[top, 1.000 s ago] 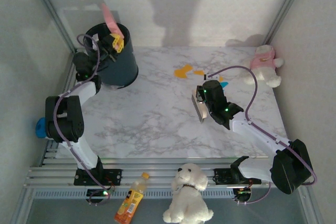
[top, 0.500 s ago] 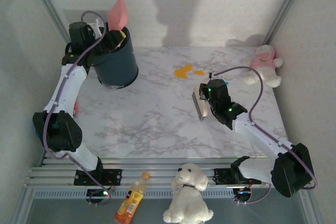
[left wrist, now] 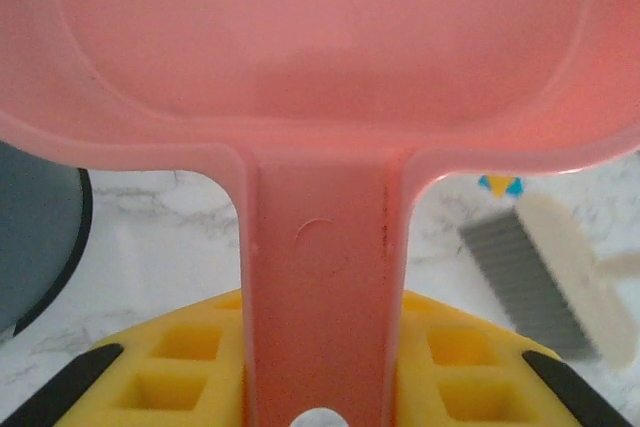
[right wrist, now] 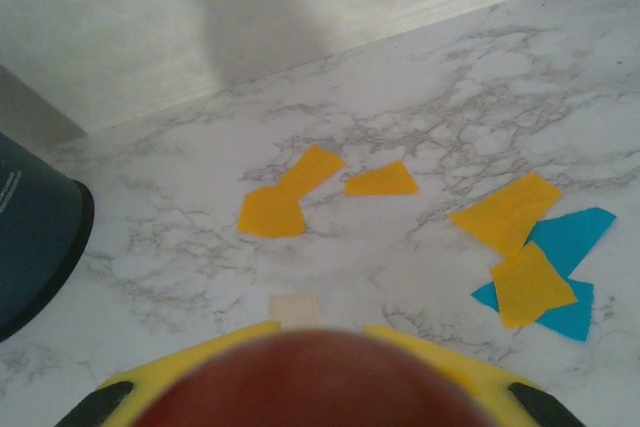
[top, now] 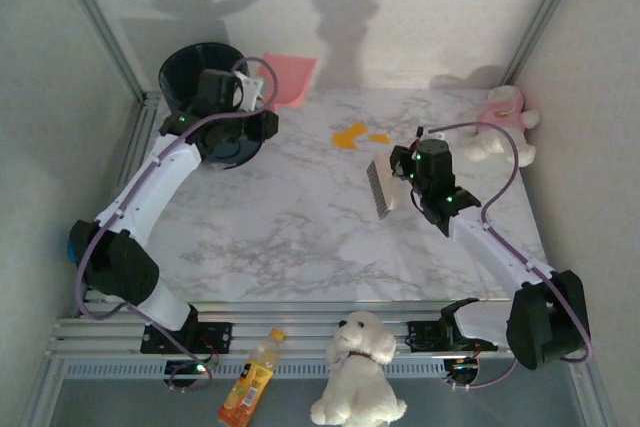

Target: Sweep away the paper scraps from the table

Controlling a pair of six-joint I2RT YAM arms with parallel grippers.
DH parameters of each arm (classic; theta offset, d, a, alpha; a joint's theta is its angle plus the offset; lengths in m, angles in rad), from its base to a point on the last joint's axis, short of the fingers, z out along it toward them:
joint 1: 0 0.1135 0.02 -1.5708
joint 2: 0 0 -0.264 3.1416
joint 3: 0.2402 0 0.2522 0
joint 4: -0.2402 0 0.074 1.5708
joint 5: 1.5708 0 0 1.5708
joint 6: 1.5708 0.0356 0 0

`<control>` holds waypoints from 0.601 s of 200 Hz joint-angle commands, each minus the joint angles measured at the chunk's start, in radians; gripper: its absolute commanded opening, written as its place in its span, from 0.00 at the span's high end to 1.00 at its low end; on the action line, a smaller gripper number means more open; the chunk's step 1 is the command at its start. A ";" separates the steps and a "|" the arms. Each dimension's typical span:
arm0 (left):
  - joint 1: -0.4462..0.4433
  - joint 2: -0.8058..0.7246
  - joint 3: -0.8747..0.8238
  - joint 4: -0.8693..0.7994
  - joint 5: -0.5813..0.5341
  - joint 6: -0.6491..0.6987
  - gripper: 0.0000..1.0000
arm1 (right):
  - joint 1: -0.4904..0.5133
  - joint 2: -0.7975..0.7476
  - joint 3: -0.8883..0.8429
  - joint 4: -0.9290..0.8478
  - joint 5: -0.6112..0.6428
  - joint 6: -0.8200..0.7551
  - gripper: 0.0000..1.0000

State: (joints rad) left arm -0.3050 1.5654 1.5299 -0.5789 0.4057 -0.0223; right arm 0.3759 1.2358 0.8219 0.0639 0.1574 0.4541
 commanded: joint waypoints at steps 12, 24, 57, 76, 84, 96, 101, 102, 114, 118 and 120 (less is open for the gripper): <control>-0.049 -0.079 -0.114 -0.009 -0.054 0.172 1.00 | -0.047 0.094 0.110 0.101 -0.106 0.055 1.00; -0.063 -0.099 -0.159 0.001 -0.059 0.189 1.00 | -0.064 0.137 0.139 0.127 -0.132 0.074 1.00; -0.102 -0.117 -0.249 -0.009 -0.091 0.234 1.00 | -0.096 0.275 0.250 0.165 -0.195 0.115 1.00; -0.121 -0.116 -0.289 -0.020 -0.114 0.252 1.00 | -0.104 0.361 0.320 0.186 -0.218 0.131 1.00; -0.129 -0.116 -0.306 -0.021 -0.122 0.259 1.00 | -0.107 0.400 0.349 0.193 -0.228 0.141 1.00; -0.141 -0.114 -0.331 -0.024 -0.124 0.277 1.00 | -0.111 0.460 0.404 0.199 -0.245 0.158 1.00; -0.146 -0.115 -0.340 -0.026 -0.126 0.282 1.00 | -0.112 0.485 0.427 0.201 -0.251 0.166 1.00; -0.148 -0.114 -0.342 -0.027 -0.126 0.284 1.00 | -0.113 0.490 0.431 0.202 -0.251 0.168 1.00; -0.165 -0.109 -0.358 -0.036 -0.135 0.305 1.00 | -0.114 0.549 0.482 0.211 -0.259 0.189 1.00; -0.169 -0.105 -0.363 -0.039 -0.141 0.310 1.00 | -0.114 0.567 0.501 0.215 -0.260 0.199 1.00; -0.171 -0.104 -0.366 -0.040 -0.144 0.313 1.00 | -0.114 0.576 0.510 0.217 -0.260 0.203 1.00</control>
State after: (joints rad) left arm -0.4477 1.4750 1.1915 -0.5888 0.3016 0.2272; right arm 0.2699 1.7306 1.2278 0.2070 -0.0578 0.5930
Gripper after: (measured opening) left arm 0.263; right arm 0.245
